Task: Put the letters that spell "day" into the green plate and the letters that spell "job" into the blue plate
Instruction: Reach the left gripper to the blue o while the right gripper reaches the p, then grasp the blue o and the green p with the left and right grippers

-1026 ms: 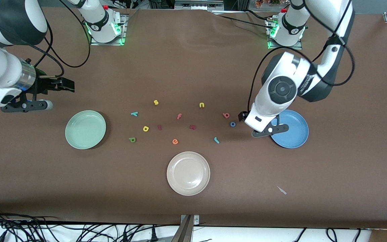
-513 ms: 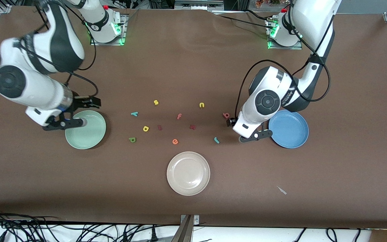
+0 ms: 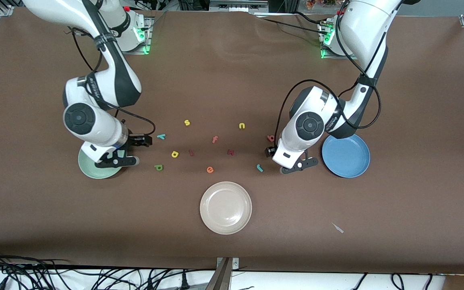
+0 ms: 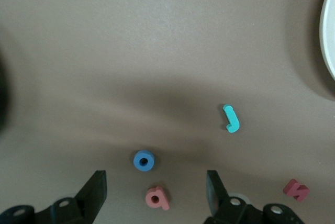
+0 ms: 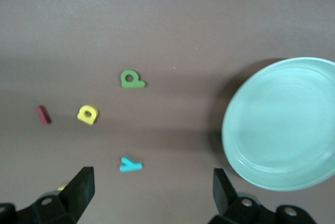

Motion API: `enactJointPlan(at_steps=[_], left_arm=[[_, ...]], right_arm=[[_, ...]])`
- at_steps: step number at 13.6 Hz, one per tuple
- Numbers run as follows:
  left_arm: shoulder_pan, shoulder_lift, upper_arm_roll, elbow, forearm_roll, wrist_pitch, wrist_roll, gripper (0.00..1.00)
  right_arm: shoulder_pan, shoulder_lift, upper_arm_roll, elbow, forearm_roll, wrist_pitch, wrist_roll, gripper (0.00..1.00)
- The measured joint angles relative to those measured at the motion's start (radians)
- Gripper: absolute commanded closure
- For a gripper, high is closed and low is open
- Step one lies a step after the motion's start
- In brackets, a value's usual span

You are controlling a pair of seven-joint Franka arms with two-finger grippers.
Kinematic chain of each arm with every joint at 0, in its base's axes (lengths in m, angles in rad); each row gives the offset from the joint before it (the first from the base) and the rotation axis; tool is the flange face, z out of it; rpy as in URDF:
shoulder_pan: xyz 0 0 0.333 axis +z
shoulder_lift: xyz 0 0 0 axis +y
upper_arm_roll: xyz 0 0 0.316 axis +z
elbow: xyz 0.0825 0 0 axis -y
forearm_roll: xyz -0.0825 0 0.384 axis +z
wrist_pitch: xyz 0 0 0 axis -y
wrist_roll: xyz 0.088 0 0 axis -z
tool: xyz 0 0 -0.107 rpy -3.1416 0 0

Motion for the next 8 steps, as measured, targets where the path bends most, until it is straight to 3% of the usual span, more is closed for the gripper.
enactJointPlan(at_steps=[8], left_arm=[[-0.008, 0.020, 0.001, 0.001, 0.000, 0.020, -0.011, 0.18]], right_arm=[[0.044, 0.176, 0.000, -0.010, 0.000, 0.260, 0.078, 0.00]])
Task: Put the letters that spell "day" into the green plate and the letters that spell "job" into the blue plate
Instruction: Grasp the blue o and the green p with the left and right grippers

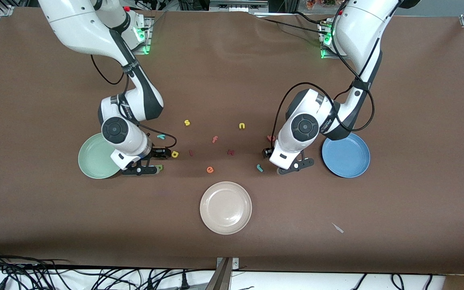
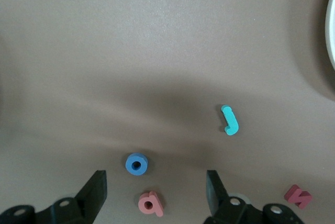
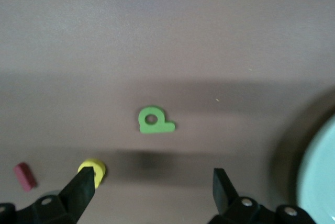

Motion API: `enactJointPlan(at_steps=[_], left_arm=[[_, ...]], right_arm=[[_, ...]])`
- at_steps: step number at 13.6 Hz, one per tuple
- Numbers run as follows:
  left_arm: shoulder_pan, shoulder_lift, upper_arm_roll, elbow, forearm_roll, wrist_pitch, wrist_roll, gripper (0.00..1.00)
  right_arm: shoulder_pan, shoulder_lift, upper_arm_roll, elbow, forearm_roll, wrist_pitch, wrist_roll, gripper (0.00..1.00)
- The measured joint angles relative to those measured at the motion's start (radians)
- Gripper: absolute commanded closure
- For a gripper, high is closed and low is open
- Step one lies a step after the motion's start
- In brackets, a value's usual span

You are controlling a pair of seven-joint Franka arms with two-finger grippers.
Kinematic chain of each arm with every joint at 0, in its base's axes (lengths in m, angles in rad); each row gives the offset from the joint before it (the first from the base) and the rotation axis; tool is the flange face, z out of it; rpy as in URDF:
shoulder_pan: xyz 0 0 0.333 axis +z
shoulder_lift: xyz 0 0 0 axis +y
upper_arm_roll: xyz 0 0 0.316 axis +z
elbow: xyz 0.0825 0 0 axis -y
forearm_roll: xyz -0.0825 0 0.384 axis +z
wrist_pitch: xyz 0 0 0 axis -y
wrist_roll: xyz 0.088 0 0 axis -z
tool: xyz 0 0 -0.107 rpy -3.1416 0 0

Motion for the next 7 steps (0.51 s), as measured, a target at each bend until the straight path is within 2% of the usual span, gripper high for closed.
enactJointPlan(at_steps=[4, 5, 7], left_arm=[[-0.024, 0.028, 0.000, -0.001, 0.000, 0.029, -0.018, 0.22], [-0.036, 0.043, 0.001, -0.001, 0.002, 0.046, -0.033, 0.26], [-0.049, 0.067, 0.006, -0.003, 0.060, 0.057, -0.040, 0.29]], right_arm=[[0.000, 0.035, -0.002, 0.027, 0.000, 0.018, 0.000, 0.00], [0.000, 0.042, -0.002, 0.038, 0.000, 0.018, 0.000, 0.00], [-0.001, 0.063, -0.004, 0.057, 0.000, 0.018, 0.000, 0.01]])
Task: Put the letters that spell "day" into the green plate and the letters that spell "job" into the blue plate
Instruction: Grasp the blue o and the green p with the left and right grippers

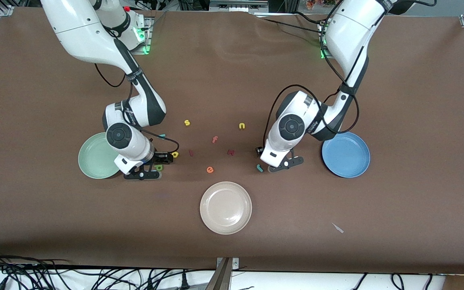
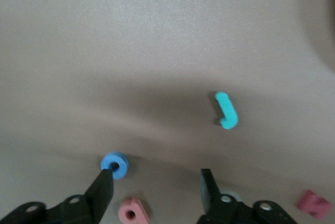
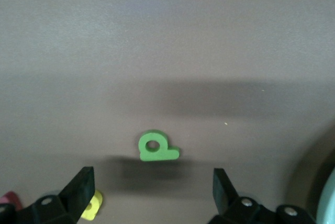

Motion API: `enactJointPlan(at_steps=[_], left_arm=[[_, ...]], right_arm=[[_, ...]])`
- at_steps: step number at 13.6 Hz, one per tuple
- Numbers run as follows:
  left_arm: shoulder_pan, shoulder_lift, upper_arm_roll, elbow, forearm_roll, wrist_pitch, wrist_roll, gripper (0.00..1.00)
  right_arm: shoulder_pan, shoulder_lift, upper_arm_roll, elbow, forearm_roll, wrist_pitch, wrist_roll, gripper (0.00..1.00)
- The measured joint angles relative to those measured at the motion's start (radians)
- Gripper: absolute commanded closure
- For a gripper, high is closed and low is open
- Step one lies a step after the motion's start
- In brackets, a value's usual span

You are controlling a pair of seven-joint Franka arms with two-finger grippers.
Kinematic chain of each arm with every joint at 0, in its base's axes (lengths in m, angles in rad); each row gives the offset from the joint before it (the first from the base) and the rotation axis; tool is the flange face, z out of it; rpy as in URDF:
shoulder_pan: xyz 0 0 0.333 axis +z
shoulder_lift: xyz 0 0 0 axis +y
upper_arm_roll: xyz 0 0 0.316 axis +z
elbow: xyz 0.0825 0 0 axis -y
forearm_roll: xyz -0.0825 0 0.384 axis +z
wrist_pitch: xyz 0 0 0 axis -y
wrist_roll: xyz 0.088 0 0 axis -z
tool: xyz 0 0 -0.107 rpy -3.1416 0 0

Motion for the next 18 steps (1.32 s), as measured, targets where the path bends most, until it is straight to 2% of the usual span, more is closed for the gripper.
enactJointPlan(at_steps=[3, 6, 8, 11, 12, 14, 18], left_arm=[[0.004, 0.015, 0.008, -0.025, 0.054, 0.000, -0.007, 0.41], [0.004, 0.021, 0.009, -0.051, 0.054, 0.000, -0.007, 0.46], [0.004, 0.020, 0.008, -0.051, 0.053, 0.002, -0.008, 0.55], [0.007, 0.019, 0.008, -0.050, 0.031, 0.006, -0.009, 0.94], [0.009, 0.019, 0.008, -0.050, 0.022, 0.006, -0.009, 1.00], [0.013, 0.018, 0.008, -0.051, 0.019, 0.006, -0.009, 1.00], [0.029, 0.015, 0.008, -0.047, 0.019, 0.007, -0.009, 1.00]], right_arm=[[-0.004, 0.033, -0.001, 0.029, 0.000, 0.001, -0.003, 0.08], [-0.005, 0.041, -0.002, 0.038, 0.000, 0.001, -0.010, 0.22], [-0.005, 0.043, -0.002, 0.038, 0.000, 0.001, -0.011, 0.30], [-0.005, 0.043, -0.002, 0.038, 0.000, 0.001, -0.012, 0.38], [-0.005, 0.043, -0.002, 0.038, 0.000, 0.001, -0.012, 0.40], [-0.005, 0.043, -0.002, 0.038, 0.000, 0.001, -0.013, 0.49], [-0.005, 0.047, -0.002, 0.040, 0.000, 0.001, -0.013, 0.57]])
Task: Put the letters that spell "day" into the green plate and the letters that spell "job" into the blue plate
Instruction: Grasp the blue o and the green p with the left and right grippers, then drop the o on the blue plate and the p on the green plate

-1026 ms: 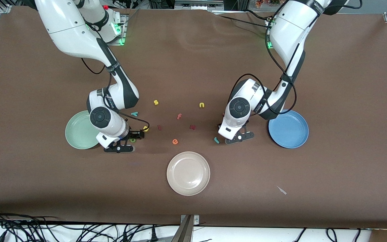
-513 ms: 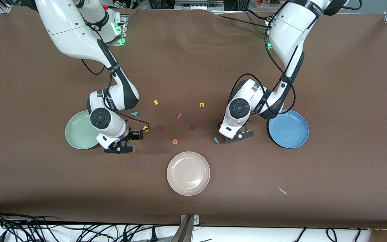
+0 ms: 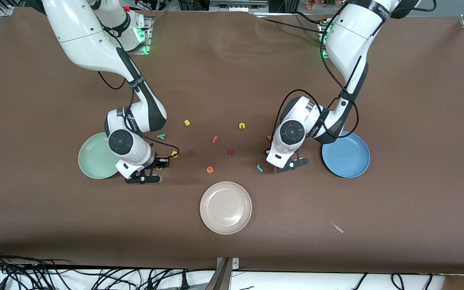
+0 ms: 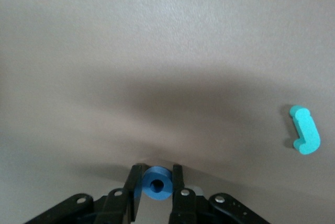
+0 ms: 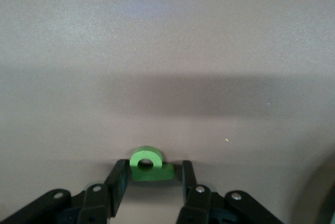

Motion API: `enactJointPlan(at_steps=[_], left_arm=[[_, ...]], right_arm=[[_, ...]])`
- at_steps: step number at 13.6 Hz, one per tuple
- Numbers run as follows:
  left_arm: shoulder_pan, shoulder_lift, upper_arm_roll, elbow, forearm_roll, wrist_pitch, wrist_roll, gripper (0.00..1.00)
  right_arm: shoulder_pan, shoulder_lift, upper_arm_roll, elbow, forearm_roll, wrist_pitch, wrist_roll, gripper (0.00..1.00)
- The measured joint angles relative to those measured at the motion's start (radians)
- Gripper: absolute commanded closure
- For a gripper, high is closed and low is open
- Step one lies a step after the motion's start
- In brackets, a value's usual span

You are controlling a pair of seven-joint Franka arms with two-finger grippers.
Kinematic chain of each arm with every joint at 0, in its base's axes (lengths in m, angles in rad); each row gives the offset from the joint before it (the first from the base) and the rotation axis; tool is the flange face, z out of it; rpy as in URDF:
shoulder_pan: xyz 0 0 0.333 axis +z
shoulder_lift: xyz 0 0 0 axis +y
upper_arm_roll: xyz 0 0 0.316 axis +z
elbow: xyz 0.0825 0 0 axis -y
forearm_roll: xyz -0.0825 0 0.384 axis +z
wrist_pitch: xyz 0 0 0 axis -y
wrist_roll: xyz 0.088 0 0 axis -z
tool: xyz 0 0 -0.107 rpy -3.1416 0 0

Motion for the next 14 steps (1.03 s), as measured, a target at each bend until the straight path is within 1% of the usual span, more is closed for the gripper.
enactJointPlan(at_steps=[1, 3, 5, 9, 14], left_arm=[[0.007, -0.007, 0.000, 0.004, 0.000, 0.001, 0.000, 1.00], [0.026, -0.038, 0.000, 0.014, 0.000, -0.004, 0.001, 1.00], [0.054, -0.082, 0.001, 0.018, 0.000, -0.039, 0.044, 1.00], [0.154, -0.129, 0.007, 0.018, 0.000, -0.139, 0.283, 1.00], [0.339, -0.131, 0.014, 0.009, 0.000, -0.157, 0.675, 1.00]], right_arm=[[0.000, 0.000, 0.000, 0.002, 0.000, 0.000, 0.000, 0.59], [0.000, 0.001, 0.000, 0.003, 0.000, 0.000, 0.000, 0.64], [0.000, 0.001, 0.000, 0.004, 0.000, -0.001, 0.000, 0.68], [0.000, 0.002, 0.000, 0.009, 0.000, -0.001, 0.000, 0.72], [0.001, 0.004, 0.001, 0.022, 0.000, -0.003, 0.000, 0.75]])
